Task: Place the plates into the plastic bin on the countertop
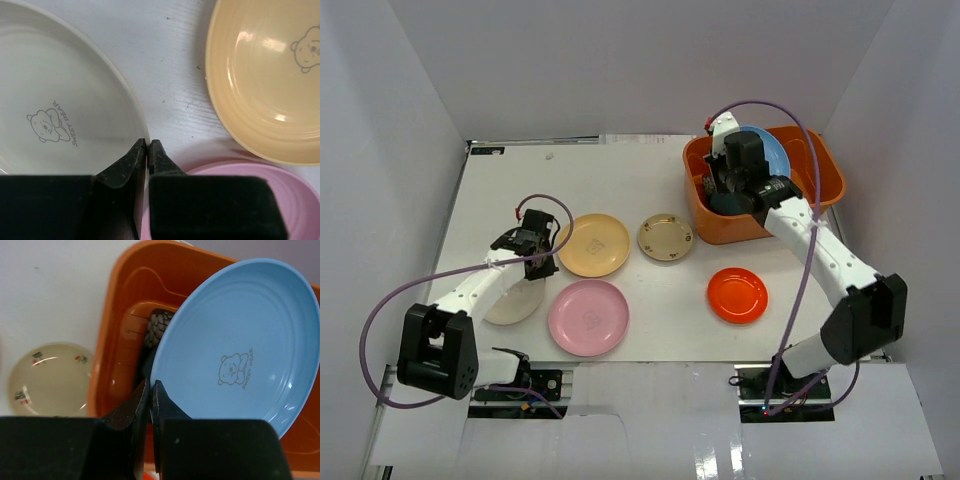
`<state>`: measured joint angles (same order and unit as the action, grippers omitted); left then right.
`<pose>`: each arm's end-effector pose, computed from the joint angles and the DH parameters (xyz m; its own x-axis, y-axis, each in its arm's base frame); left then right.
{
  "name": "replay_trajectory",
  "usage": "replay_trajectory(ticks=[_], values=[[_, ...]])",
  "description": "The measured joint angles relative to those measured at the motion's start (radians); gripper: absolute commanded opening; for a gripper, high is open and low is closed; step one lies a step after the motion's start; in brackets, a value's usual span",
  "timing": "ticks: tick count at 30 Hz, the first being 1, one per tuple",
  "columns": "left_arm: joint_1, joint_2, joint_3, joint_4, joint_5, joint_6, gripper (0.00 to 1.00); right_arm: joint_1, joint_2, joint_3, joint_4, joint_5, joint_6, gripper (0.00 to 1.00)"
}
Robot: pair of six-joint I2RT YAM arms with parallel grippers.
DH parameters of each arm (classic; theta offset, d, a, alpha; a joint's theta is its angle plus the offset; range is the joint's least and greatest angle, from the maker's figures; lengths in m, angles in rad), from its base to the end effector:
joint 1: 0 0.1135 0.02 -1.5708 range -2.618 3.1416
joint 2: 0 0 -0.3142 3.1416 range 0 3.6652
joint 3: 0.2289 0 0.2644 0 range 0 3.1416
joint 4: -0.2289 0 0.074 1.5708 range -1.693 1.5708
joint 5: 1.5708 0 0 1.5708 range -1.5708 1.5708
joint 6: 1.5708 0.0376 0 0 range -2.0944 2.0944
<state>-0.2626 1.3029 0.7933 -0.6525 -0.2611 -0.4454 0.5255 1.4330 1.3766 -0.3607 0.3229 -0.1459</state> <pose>0.2292 -0.0516 0.2420 -0.8651 -0.1984 -0.4607 -0.2448 0.9686 0.0426 0.2980 0.1590 0.4257 -0.3141 -0.3415 -0.8859 -0.2733 0.9261 -0.2601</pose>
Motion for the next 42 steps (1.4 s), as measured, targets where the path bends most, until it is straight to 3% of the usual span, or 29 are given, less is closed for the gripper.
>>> replay_trajectory(ticks=[5,10,13,15,16,18,20,22,26,31,35,42], values=[[0.0,-0.06,0.002,0.002,0.022,0.011,0.0,-0.17,0.175,0.014,0.049,-0.089,0.009,0.08],[0.0,-0.097,0.04,-0.003,0.061,0.024,0.0,-0.218,0.33,0.058,0.074,-0.133,0.021,0.09],[-0.002,-0.114,0.074,-0.01,0.087,0.031,0.0,-0.23,0.389,0.066,0.081,-0.155,0.044,0.16],[-0.006,-0.123,0.107,-0.023,0.102,0.035,0.0,-0.232,0.407,0.067,0.081,-0.173,0.06,0.31],[-0.012,-0.127,0.122,-0.028,0.106,0.037,0.0,-0.234,0.408,0.067,0.08,-0.181,0.071,0.45],[-0.04,-0.129,0.162,-0.04,0.105,0.04,0.0,-0.235,0.406,0.071,0.081,-0.2,0.092,0.61],[-0.087,-0.129,0.212,-0.057,0.103,0.049,0.0,-0.235,0.404,0.082,0.08,-0.218,0.101,0.75],[-0.148,-0.129,0.265,-0.066,0.092,0.057,0.0,-0.235,0.389,0.086,0.076,-0.236,0.116,0.83],[-0.296,-0.106,0.378,-0.073,0.055,0.076,0.0,-0.235,0.302,0.08,0.066,-0.306,0.16,0.88],[-0.47,-0.044,0.47,-0.054,0.016,0.123,0.0,-0.23,0.077,-0.011,0.126,-0.46,0.266,0.98],[-0.601,0.011,0.481,-0.026,-0.002,0.184,0.0,-0.23,-0.028,-0.079,0.228,-0.655,0.395,0.94],[-0.8,0.074,0.481,0.008,-0.023,0.304,0.0,-0.169,-0.004,-0.193,0.315,-0.885,0.556,0.9]])
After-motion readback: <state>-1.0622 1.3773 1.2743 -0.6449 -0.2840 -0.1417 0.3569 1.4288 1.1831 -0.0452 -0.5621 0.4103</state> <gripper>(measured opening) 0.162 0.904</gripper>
